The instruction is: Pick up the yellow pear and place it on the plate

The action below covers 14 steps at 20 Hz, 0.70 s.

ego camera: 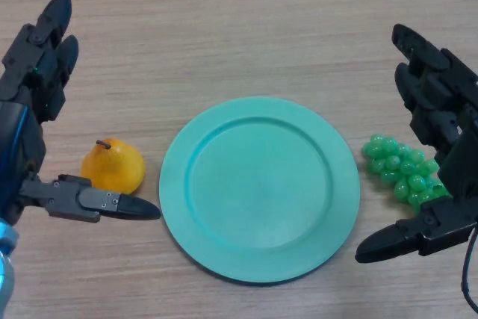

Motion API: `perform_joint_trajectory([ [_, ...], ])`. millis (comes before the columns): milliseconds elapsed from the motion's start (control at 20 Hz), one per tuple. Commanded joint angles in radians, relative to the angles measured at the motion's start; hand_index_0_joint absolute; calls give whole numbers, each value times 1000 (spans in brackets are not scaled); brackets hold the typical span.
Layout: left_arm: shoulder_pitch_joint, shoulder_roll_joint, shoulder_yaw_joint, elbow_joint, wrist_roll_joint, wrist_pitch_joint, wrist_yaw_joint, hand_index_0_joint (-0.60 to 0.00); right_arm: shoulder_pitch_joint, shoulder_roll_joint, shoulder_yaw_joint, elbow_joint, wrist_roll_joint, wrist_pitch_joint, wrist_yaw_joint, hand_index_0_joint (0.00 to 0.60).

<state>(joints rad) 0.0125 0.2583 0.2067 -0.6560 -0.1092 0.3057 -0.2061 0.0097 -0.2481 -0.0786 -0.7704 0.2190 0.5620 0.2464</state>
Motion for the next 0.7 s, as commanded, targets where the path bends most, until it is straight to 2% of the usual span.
perform_joint_trajectory([
  [50, -6, 13, 47, -51, -28, -142, 33, 0, -5, -7, -46, -74, 30, -120, -14, 0],
  [300, 15, 13, 73, -76, -89, -106, 28, 0, 3, -6, -35, -109, 21, -91, 9, 0],
  [450, 34, 7, 68, -71, -54, -101, -15, 0, -6, -4, -42, -118, 52, -86, -8, 0],
  [650, 32, 11, 78, -75, -58, -46, -39, 0, -16, -5, -25, -105, 38, -87, -15, 0],
  [700, 32, 3, 78, -69, -69, -58, -27, 0, -13, -3, -19, -98, 33, -100, -16, 0],
])
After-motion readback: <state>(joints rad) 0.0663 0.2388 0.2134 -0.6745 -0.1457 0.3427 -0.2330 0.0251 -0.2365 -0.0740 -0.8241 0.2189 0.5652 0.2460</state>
